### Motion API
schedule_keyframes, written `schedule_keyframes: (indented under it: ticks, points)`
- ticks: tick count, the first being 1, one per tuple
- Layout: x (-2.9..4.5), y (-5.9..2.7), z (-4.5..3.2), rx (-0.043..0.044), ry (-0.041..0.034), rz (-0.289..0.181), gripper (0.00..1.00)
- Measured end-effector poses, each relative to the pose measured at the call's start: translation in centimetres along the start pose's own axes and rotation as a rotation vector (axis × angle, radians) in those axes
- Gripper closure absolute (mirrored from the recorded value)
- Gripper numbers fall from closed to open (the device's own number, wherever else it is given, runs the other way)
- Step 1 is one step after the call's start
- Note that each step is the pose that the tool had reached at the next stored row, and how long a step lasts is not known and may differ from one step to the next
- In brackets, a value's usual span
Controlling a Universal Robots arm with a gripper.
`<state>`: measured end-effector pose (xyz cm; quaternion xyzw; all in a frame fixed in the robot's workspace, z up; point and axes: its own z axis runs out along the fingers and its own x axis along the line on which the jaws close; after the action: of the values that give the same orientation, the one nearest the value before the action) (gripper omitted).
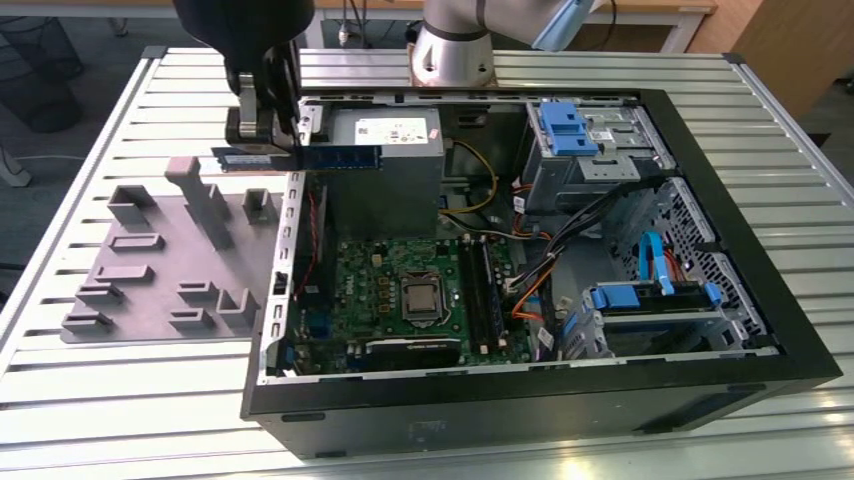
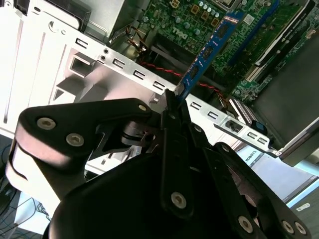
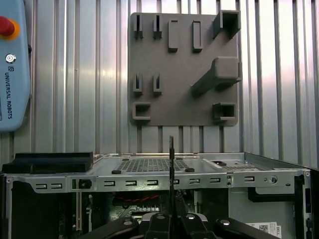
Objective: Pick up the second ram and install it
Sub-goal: 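Pick up the second ram and move it above second insertion slot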
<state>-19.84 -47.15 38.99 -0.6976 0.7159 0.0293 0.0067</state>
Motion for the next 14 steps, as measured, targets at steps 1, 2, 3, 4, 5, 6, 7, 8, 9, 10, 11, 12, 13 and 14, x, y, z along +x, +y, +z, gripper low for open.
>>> schedule_keyframes:
  ticks: [1,2,3,4,5,6,7,8,9,10,11,12,13,14]
  points:
    - [0.00,-0.03,0.00,0.0000,-0.0001,0.000,0.86]
    - [0.00,-0.06,0.00,0.0001,-0.0001,0.000,0.86]
    - [0.00,-0.09,0.00,0.0001,-0.0001,0.000,0.86]
    - [0.00,-0.12,0.00,0.0001,-0.0001,0.000,0.86]
    - [0.00,-0.15,0.00,0.0000,-0.0001,0.000,0.86]
    - [-0.01,-0.18,0.00,0.0000,-0.0001,0.000,0.86]
    - [0.00,-0.21,0.00,0.0000,-0.0001,0.000,0.86]
    - [-0.01,-0.24,0.00,0.0000,-0.0001,0.000,0.86]
    - [-0.01,-0.26,0.00,0.0000,-0.0001,0.000,0.86]
    - [-0.01,-0.28,-0.01,0.0000,-0.0001,0.000,0.86]
    - [-0.01,-0.31,-0.01,0.0000,-0.0001,0.000,0.86]
    - [-0.01,-0.35,0.00,0.0001,-0.0001,0.000,0.86]
    - [-0.01,-0.37,-0.01,0.0001,-0.0001,0.000,0.86]
    - [-0.01,-0.40,-0.01,0.0001,-0.0001,0.000,0.86]
